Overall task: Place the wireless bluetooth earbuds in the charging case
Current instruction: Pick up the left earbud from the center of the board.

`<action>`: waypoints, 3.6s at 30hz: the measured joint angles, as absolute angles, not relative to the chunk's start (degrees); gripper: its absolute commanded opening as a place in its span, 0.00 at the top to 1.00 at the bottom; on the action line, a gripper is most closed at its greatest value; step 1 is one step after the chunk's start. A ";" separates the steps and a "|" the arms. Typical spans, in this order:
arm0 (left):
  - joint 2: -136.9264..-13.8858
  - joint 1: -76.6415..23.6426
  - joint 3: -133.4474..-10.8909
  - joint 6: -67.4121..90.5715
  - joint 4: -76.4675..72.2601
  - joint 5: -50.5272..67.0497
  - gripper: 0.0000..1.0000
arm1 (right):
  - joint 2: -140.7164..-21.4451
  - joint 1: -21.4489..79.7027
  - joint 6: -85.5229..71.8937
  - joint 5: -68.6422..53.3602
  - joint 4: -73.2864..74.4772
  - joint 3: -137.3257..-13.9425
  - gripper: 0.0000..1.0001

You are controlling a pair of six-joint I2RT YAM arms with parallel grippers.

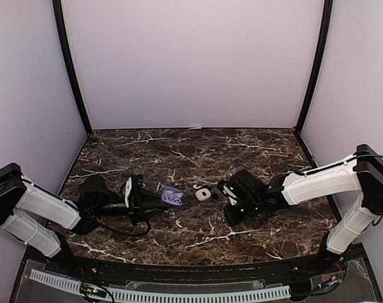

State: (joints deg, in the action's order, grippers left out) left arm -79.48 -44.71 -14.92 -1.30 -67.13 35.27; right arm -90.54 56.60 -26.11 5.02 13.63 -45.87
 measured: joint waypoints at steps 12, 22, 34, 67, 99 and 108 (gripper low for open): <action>-79.48 -44.71 -14.92 -1.30 -67.13 35.27 0.99 | -90.54 56.60 -25.54 3.75 13.76 -45.91 1.00; -79.48 -44.71 -14.92 -1.30 -67.11 35.27 0.98 | -90.54 56.62 -25.56 -3.29 11.53 -45.91 1.00; -79.48 -44.71 -14.92 -1.30 -67.11 35.27 0.98 | -87.33 55.81 -26.68 -5.56 9.39 -44.62 0.88; -80.25 -44.71 -15.22 -1.28 -66.94 35.55 0.98 | -89.91 49.39 -26.65 -6.39 14.22 -44.51 0.80; -80.25 -44.71 -15.29 -1.28 -66.54 35.53 0.98 | -82.17 52.49 -24.51 -5.48 14.35 -40.86 0.87; -80.25 -44.71 -15.29 -1.30 -66.52 35.53 0.98 | -79.26 57.52 -20.05 -2.20 13.06 -38.04 0.88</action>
State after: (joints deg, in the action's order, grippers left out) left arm -80.25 -44.71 -15.29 -1.30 -66.52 35.53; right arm -79.26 57.52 -20.05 -2.20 13.06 -38.04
